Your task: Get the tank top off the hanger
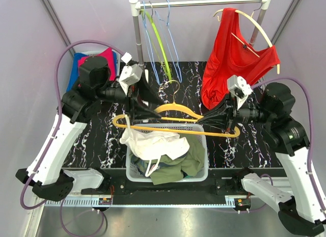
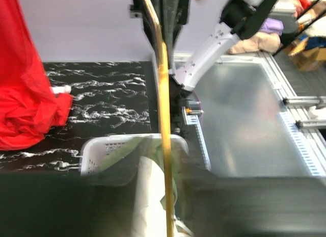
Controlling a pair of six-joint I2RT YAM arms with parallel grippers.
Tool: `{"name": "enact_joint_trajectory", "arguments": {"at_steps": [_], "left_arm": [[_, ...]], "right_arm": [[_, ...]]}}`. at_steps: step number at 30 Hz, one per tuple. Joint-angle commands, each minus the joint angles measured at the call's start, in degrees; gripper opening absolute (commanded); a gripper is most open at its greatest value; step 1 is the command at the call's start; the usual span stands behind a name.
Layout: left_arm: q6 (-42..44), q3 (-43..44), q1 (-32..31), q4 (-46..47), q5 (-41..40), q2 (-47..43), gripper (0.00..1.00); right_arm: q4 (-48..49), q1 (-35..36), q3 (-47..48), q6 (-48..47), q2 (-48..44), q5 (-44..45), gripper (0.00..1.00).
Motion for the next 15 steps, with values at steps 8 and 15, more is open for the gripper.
{"name": "enact_joint_trajectory", "arguments": {"at_steps": [8, 15], "left_arm": [[19.75, 6.06, 0.76, -12.69, -18.40, -7.39, 0.99], [22.93, -4.47, 2.78, -15.34, -24.46, -18.63, 0.99]], "right_arm": [[-12.63, 0.20, 2.52, -2.44, -8.61, 10.00, 0.00], [-18.07, 0.20, 2.52, -3.67, -11.52, 13.69, 0.00]]}}
